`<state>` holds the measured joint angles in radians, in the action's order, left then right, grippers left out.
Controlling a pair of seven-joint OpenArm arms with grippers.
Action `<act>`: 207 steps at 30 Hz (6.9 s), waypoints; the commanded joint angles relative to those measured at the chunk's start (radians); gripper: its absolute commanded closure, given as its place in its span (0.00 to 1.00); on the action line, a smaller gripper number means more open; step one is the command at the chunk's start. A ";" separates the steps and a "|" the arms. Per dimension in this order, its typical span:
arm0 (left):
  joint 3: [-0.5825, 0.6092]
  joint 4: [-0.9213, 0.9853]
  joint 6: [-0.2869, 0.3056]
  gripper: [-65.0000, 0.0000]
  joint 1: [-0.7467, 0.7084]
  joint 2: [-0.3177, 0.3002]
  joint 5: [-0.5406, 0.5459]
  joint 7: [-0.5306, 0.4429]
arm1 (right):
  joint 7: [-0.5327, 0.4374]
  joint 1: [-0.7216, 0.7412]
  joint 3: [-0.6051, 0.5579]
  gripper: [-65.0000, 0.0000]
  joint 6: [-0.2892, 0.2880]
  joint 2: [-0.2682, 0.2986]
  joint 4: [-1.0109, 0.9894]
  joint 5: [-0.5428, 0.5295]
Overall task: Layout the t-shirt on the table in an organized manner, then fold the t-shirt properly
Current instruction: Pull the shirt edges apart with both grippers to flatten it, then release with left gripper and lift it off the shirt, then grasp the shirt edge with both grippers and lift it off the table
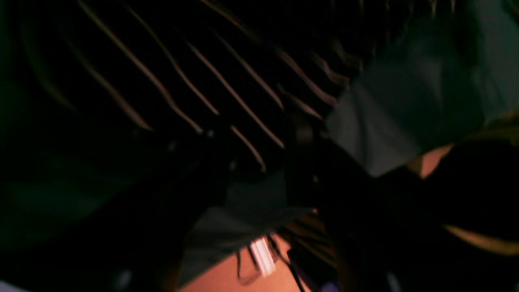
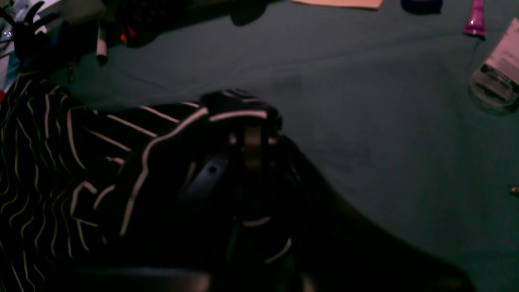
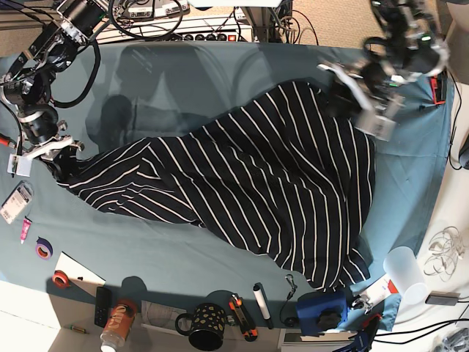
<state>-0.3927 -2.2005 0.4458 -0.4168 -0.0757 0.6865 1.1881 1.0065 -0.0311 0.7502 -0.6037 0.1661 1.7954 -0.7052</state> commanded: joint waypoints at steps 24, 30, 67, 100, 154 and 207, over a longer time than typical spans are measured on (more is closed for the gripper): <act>0.004 0.070 -0.077 0.65 -0.019 -0.005 -0.097 -0.208 | -0.071 0.011 0.048 1.00 0.092 0.191 0.016 0.207; 0.004 0.224 0.018 0.64 -0.019 -0.005 0.081 -0.155 | -0.065 0.011 0.048 1.00 0.092 0.191 0.016 0.205; 0.038 0.481 0.068 0.64 0.062 0.041 0.153 -0.181 | -0.060 0.011 0.048 1.00 0.088 0.192 0.016 0.206; 0.037 0.465 0.023 0.64 0.066 0.059 0.048 -0.183 | -0.041 0.011 0.048 1.00 0.087 0.192 0.016 0.205; -0.385 0.368 0.192 1.00 0.005 -0.107 0.797 0.174 | 0.323 -0.025 0.282 1.00 -0.094 0.192 0.017 -0.637; 0.177 1.157 0.031 1.00 1.571 -0.392 0.166 0.008 | 0.097 1.337 -0.467 1.00 0.024 0.433 -1.034 -0.035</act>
<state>-0.2108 -1.0313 0.4789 1.1149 -0.4484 0.8433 1.2213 1.1355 1.2644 0.2810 -0.5762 0.5888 0.7403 -0.7269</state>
